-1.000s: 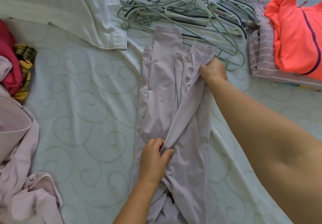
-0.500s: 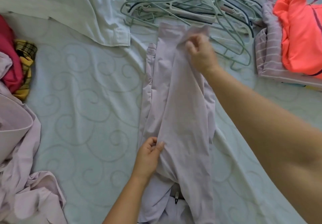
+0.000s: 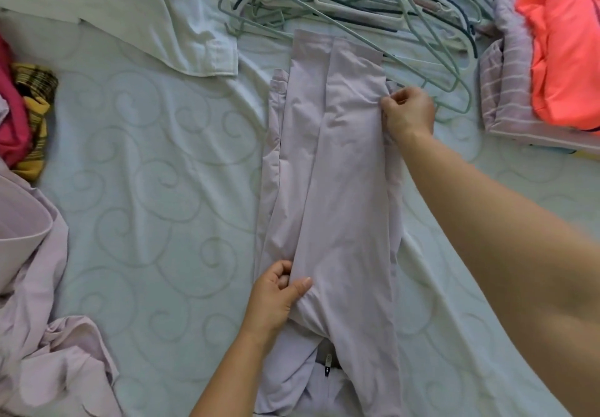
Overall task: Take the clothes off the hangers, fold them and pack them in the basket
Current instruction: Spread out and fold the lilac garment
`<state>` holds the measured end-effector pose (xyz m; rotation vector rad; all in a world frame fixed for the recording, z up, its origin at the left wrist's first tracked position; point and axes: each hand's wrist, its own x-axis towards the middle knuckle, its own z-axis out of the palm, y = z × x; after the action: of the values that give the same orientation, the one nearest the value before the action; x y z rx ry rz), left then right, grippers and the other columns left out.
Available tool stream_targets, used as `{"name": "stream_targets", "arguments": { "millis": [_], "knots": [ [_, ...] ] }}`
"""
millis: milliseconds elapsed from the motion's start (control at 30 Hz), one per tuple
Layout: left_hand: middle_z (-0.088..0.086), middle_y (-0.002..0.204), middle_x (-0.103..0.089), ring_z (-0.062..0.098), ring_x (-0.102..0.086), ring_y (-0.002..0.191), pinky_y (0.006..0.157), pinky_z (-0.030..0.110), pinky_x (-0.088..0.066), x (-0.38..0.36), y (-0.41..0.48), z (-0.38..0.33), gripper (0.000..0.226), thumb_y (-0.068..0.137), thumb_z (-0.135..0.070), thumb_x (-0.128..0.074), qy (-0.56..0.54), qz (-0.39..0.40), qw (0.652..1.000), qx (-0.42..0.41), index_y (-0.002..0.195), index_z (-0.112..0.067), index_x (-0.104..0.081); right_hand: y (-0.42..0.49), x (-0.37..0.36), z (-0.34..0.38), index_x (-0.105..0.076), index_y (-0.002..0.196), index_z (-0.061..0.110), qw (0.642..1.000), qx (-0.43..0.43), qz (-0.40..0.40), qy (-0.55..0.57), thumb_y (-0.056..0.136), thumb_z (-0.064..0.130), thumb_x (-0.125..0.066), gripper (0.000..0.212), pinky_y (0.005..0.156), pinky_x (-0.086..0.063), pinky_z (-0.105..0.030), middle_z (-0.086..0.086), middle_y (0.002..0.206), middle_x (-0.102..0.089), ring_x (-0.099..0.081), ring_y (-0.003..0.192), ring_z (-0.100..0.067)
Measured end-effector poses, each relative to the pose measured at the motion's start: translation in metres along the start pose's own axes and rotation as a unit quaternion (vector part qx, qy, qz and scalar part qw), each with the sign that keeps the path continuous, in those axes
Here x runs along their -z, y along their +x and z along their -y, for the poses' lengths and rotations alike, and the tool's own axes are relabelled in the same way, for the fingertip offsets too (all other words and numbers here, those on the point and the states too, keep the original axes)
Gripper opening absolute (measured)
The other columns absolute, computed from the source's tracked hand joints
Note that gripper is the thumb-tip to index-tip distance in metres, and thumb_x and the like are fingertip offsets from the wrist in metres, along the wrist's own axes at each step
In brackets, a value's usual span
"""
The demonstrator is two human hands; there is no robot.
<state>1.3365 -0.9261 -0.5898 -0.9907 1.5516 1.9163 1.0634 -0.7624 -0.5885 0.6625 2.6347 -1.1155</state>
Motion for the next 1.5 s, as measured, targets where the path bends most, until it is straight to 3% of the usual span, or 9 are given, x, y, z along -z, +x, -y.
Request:
{"name": "stream_targets", "arguments": {
  "millis": [133, 233, 367, 467, 600, 800, 1200, 1367, 1500],
  "knots": [
    [0.003, 0.074, -0.071, 0.013, -0.065, 0.069, 0.064, 0.019, -0.051, -0.003, -0.002, 0.000, 0.017, 0.078, -0.001, -0.069, 0.023, -0.009, 1.000, -0.017, 0.089, -0.008, -0.058, -0.002, 0.014, -0.013, -0.051, 0.111, 0.009, 0.997, 0.014, -0.040, -0.061, 0.091, 0.023, -0.052, 0.025, 0.090, -0.040, -0.034, -0.010, 0.118, -0.053, -0.051, 0.108, -0.025],
    [0.016, 0.080, -0.071, 0.017, -0.064, 0.074, 0.070, 0.029, -0.051, -0.006, -0.005, 0.001, 0.016, 0.080, -0.011, -0.069, 0.048, -0.031, 0.998, -0.039, 0.091, -0.009, -0.058, -0.038, 0.005, -0.035, -0.044, 0.127, 0.001, 0.970, 0.213, -0.059, -0.104, 0.090, 0.028, -0.047, 0.045, 0.104, -0.031, -0.036, -0.019, 0.135, -0.040, -0.039, 0.125, -0.031],
    [0.012, 0.082, -0.071, 0.018, -0.064, 0.078, 0.074, 0.031, -0.050, -0.007, -0.009, 0.006, 0.015, 0.083, -0.020, -0.070, 0.081, -0.040, 0.994, -0.055, 0.090, -0.015, -0.058, -0.095, -0.014, -0.083, -0.025, 0.147, 0.018, 0.908, 0.316, 0.064, -0.266, 0.088, 0.052, -0.017, 0.069, 0.114, -0.005, -0.034, -0.005, 0.157, -0.016, -0.013, 0.144, -0.021],
    [0.001, 0.085, -0.063, 0.005, -0.058, 0.073, 0.069, 0.015, -0.046, -0.003, -0.019, 0.007, 0.015, 0.084, -0.011, -0.066, 0.133, -0.122, 0.976, -0.121, 0.089, -0.020, -0.055, -0.102, -0.013, -0.090, -0.015, 0.149, 0.022, 0.921, 0.277, 0.087, -0.259, 0.084, 0.060, -0.012, 0.075, 0.113, 0.008, -0.025, 0.001, 0.158, -0.005, -0.001, 0.145, -0.015],
    [0.004, 0.101, -0.051, 0.018, -0.053, 0.087, 0.078, 0.025, -0.040, 0.022, -0.028, 0.017, 0.035, 0.080, -0.015, -0.071, 0.227, -0.259, 0.928, -0.145, 0.109, -0.006, -0.053, -0.130, 0.011, -0.095, -0.042, 0.132, 0.003, 0.990, 0.138, 0.004, 0.003, 0.079, 0.049, -0.045, 0.070, 0.108, -0.022, -0.033, -0.014, 0.131, -0.040, -0.036, 0.126, -0.030],
    [0.004, 0.070, -0.054, 0.017, -0.051, 0.066, 0.058, 0.021, -0.037, 0.028, -0.042, 0.029, 0.033, 0.082, -0.034, -0.068, 0.223, -0.162, 0.961, -0.007, 0.079, -0.006, -0.052, -0.256, 0.038, -0.155, -0.048, 0.103, 0.011, 0.966, -0.169, 0.110, 0.161, 0.085, 0.029, -0.066, 0.031, 0.074, -0.042, -0.024, -0.008, 0.105, -0.057, -0.053, 0.081, -0.005],
    [-0.010, 0.075, -0.073, 0.013, -0.065, 0.085, 0.062, 0.009, -0.048, 0.041, -0.096, 0.047, 0.001, 0.086, -0.016, -0.064, 0.079, -0.088, 0.993, 0.029, 0.087, -0.015, -0.064, -0.311, 0.064, -0.170, -0.069, 0.089, 0.007, 0.918, -0.244, 0.268, 0.159, 0.081, 0.021, -0.071, 0.016, 0.055, -0.047, -0.014, -0.004, 0.086, -0.074, -0.068, 0.082, -0.017],
    [-0.014, 0.065, -0.070, 0.006, -0.067, 0.083, 0.056, 0.004, -0.045, 0.051, -0.133, 0.033, 0.058, 0.044, -0.048, -0.089, 0.073, -0.086, 0.993, 0.037, 0.083, -0.011, -0.067, -0.329, 0.097, -0.164, -0.061, 0.105, 0.006, 0.924, -0.239, 0.251, 0.160, 0.065, 0.023, -0.083, 0.048, 0.049, -0.045, -0.012, 0.001, 0.060, -0.069, -0.064, 0.053, -0.003],
    [0.007, 0.078, -0.072, 0.016, -0.069, 0.071, 0.052, 0.018, -0.052, 0.030, -0.106, -0.028, 0.026, 0.090, -0.013, -0.053, -0.053, -0.045, 0.996, 0.052, 0.106, 0.006, -0.061, -0.280, 0.115, -0.107, -0.062, 0.113, 0.012, 0.885, -0.221, 0.282, 0.297, 0.051, 0.023, -0.089, 0.068, 0.047, -0.050, -0.019, -0.005, 0.061, -0.068, -0.065, 0.054, -0.012]
  ]
}}
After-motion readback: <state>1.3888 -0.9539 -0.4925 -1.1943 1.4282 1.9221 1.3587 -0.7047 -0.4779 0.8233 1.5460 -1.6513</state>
